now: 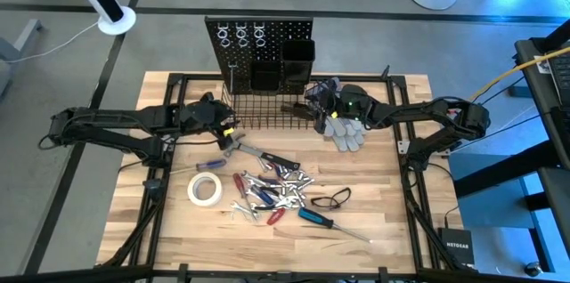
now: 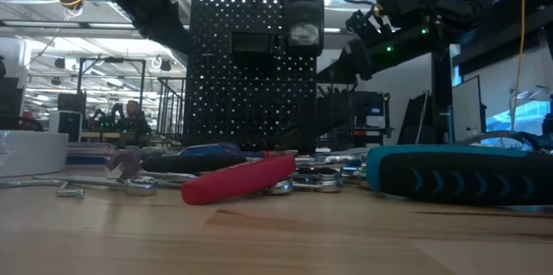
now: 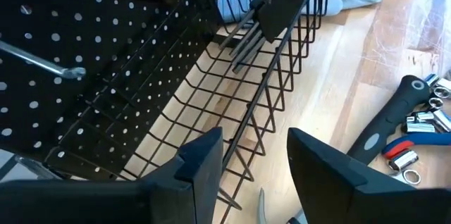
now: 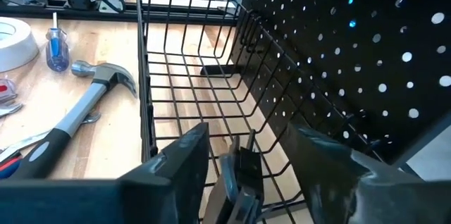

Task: Hang tools onto peg board
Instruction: Hang the blue screwdriver on the peg board

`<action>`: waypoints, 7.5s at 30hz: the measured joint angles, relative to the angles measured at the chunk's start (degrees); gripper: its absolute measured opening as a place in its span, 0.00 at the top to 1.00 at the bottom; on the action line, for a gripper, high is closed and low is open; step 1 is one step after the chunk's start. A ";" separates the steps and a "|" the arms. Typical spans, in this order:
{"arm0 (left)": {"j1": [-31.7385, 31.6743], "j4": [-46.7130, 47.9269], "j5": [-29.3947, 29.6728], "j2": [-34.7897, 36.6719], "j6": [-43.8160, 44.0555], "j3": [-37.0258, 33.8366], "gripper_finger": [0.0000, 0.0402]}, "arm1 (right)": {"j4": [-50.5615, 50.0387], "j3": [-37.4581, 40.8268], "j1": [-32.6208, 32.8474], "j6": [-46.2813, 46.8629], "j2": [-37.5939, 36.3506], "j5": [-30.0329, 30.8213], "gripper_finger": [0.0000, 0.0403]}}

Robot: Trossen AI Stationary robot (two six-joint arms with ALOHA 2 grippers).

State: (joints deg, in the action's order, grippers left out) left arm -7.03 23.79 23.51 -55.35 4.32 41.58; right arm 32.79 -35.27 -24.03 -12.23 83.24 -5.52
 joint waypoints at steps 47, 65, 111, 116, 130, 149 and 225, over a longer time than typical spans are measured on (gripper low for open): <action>36.68 -28.90 1.07 -29.92 20.52 -3.67 0.62 | -46.88 -8.09 53.36 36.44 -12.69 18.08 0.49; 36.83 -30.89 1.13 -33.68 23.31 -3.69 0.62 | -36.04 -8.07 55.98 47.53 2.57 11.30 0.49; 40.63 -37.71 1.36 -35.64 23.71 -3.67 0.62 | -64.20 -24.27 68.17 68.66 19.61 20.24 0.59; 40.63 -37.70 1.36 -35.63 24.20 -3.67 0.62 | -63.92 -24.13 65.62 67.44 20.81 15.28 0.69; 40.68 -37.70 1.37 -35.63 24.80 -3.67 0.62 | -64.76 -24.19 64.63 65.85 20.79 14.16 0.89; 40.89 -41.23 1.40 -34.55 23.59 -3.67 0.62 | -74.44 -34.73 68.35 59.95 11.21 37.51 0.89; 14.17 -46.85 -5.66 -12.78 -20.55 7.78 0.69 | -14.00 -30.18 27.98 -0.70 6.42 16.23 0.74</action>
State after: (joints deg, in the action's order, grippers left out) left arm 7.14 -23.06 17.85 -68.14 -16.22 49.36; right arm 18.79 -65.45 3.95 -12.93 89.66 10.72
